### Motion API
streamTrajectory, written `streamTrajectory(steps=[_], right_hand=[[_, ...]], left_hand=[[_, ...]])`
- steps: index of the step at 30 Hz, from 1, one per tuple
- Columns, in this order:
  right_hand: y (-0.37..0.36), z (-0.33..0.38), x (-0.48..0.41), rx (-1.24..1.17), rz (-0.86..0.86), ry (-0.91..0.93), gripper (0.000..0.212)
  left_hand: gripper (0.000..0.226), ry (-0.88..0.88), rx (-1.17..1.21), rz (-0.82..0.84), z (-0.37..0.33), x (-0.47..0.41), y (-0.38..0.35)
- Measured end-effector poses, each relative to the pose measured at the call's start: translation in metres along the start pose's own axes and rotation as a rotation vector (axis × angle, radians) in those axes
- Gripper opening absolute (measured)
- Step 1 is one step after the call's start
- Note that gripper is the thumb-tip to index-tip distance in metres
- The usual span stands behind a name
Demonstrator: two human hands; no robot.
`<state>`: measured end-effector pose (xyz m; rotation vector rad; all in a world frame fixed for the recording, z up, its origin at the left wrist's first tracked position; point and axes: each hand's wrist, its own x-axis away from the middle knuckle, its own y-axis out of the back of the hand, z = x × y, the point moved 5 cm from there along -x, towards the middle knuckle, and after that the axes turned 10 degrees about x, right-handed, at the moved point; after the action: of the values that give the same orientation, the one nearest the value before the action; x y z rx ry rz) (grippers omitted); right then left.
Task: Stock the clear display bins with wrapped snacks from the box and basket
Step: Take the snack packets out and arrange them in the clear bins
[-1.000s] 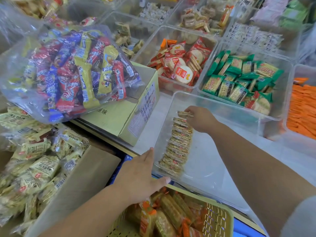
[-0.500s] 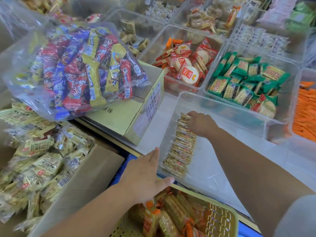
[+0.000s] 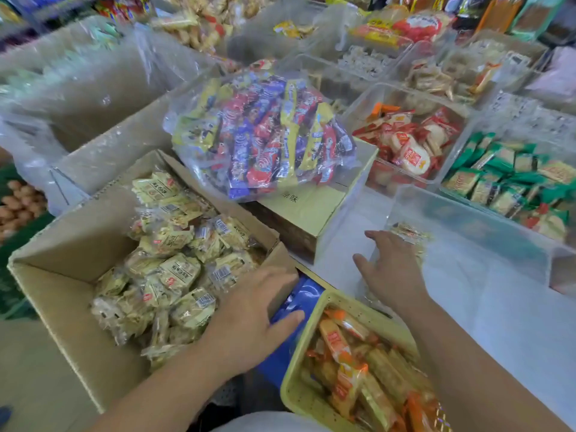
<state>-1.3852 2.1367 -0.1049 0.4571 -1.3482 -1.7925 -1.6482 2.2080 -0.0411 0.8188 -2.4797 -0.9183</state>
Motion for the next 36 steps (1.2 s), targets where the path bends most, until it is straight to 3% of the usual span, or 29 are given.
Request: streamTrajectory(steps=[4,9,13,19,32,36], right_hand=[[-0.015,0.1,0.049,-0.082,-0.022,0.227,0.049],[-0.048,0.206,0.099,0.002,0.005,0.375,0.052],[-0.088,0.255,0.113,0.196,0.114,0.313,0.052],[-0.1,0.268,0.111,0.375,0.104,0.171,0.067],[-0.103,0.272,0.113,0.428,0.1,0.094,0.063],[-0.103,0.273,0.112,0.431,0.094,0.095,0.063]], left_hand=[[0.045,0.134,0.012,-0.16,0.058,0.035,0.061],[0.065,0.383,-0.033,-0.153,0.149,0.055,0.124],[0.076,0.436,-0.031,-0.131,0.203,0.039,0.164],[0.087,0.465,0.16,-0.174,0.252,-0.021,0.186],[0.118,0.379,-0.037,-0.185,0.293,-0.085,0.164],[0.087,0.368,-0.05,-0.155,0.3,-0.088,0.16]])
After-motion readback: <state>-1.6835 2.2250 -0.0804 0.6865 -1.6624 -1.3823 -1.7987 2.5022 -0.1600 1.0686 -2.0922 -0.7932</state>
